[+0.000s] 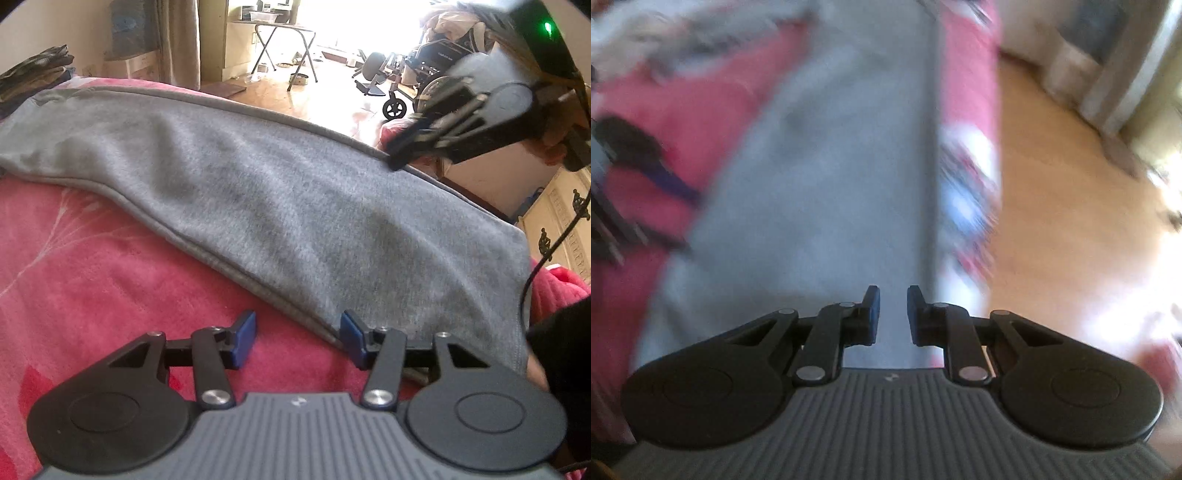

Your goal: Fold clothes

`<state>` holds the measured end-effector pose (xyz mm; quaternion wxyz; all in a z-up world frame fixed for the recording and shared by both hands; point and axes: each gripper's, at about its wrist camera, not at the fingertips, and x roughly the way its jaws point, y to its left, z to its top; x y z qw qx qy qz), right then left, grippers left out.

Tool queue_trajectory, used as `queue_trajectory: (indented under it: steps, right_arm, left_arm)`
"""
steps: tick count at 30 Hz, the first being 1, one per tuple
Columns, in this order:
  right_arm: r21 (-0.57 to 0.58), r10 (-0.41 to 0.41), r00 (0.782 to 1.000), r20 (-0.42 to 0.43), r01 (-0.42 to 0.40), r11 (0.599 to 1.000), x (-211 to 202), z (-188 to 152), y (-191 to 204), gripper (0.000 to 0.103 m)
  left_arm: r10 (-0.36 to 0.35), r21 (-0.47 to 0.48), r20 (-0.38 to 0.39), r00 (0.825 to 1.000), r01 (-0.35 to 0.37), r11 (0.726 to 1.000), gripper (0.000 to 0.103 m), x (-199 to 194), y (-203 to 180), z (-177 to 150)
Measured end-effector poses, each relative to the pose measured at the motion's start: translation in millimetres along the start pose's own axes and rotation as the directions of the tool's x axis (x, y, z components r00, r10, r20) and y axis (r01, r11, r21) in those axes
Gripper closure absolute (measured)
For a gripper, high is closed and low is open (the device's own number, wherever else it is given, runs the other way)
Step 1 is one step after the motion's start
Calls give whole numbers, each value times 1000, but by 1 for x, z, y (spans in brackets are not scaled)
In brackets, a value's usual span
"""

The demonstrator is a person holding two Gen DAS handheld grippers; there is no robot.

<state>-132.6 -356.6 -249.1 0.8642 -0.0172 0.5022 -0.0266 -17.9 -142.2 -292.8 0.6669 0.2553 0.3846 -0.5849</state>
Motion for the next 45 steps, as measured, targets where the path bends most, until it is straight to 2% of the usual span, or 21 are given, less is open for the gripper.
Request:
queue_trajectory:
  steps: [3, 5, 8, 10, 13, 16, 17, 19, 21, 23, 25, 27, 29, 33, 37, 41, 45]
  right_arm:
    - [-82, 65, 998, 7, -64, 995, 20, 8, 26, 83]
    - [-92, 69, 998, -15, -70, 993, 25, -10, 30, 82]
    - [64, 82, 997, -15, -81, 995, 4, -56, 13, 81]
    - [186, 86, 995, -51, -75, 980, -18, -90, 4, 81]
    - [270, 35, 986, -163, 11, 963, -43, -136, 6, 75]
    - [334, 5, 984, -177, 55, 941, -67, -148, 8, 75]
    - [331, -4, 989, -148, 53, 942, -71, -142, 10, 75]
    - [311, 11, 999, -38, 2, 950, -72, -119, 21, 75]
    - [284, 45, 997, 68, -63, 957, -64, -93, 34, 75]
    - [230, 91, 989, 120, -116, 966, -47, -73, 52, 75]
    - [163, 104, 990, 98, -119, 979, -34, -69, 68, 75]
    - [122, 87, 995, 49, -92, 988, -26, -83, 76, 76]
    - [135, 71, 996, 51, -77, 988, -39, -110, 75, 76]
    - [209, 28, 997, -73, -12, 978, -75, -161, 73, 76]
    - [223, -5, 990, -144, 37, 974, -95, -162, 72, 75]
    - [162, 105, 992, -76, -92, 983, -71, -127, 93, 75]
    - [91, 219, 976, -15, -217, 972, -48, -93, 114, 76]
  left_arm:
    - [14, -10, -4, 1000, -14, 1000, 50, 0, -2, 0]
    - [21, -16, -6, 1000, -22, 1000, 49, -1, -2, 0]
    - [25, -18, -5, 1000, -25, 1000, 48, -3, -2, -2]
    - [26, -9, -4, 1000, -26, 1000, 48, -2, -3, -3]
    - [27, -2, -8, 1000, -27, 1000, 47, -2, -3, -2]
    - [28, -10, -17, 999, -28, 1000, 45, -1, -3, 0]
    - [30, -18, -21, 999, -30, 999, 45, -1, -3, 1]
    - [41, -33, -29, 999, -42, 999, 44, -1, -5, 1]
    - [60, -42, -43, 997, -62, 997, 44, -2, -8, 3]
    - [85, -51, -59, 995, -88, 995, 41, -3, -11, 3]
    - [114, -74, -83, 990, -120, 990, 35, -4, -14, 2]
    - [130, -82, -101, 986, -139, 987, 29, -6, -17, -1]
    - [140, -70, -108, 984, -148, 986, 29, -8, -19, -6]
    - [155, -55, -119, 981, -162, 985, 29, -10, -20, -9]
    - [154, -86, -138, 978, -167, 982, 29, -11, -19, -7]
    - [156, -132, -157, 975, -177, 975, 29, -15, -15, -7]
    - [181, -174, -179, 967, -213, 961, 29, -23, -7, -8]
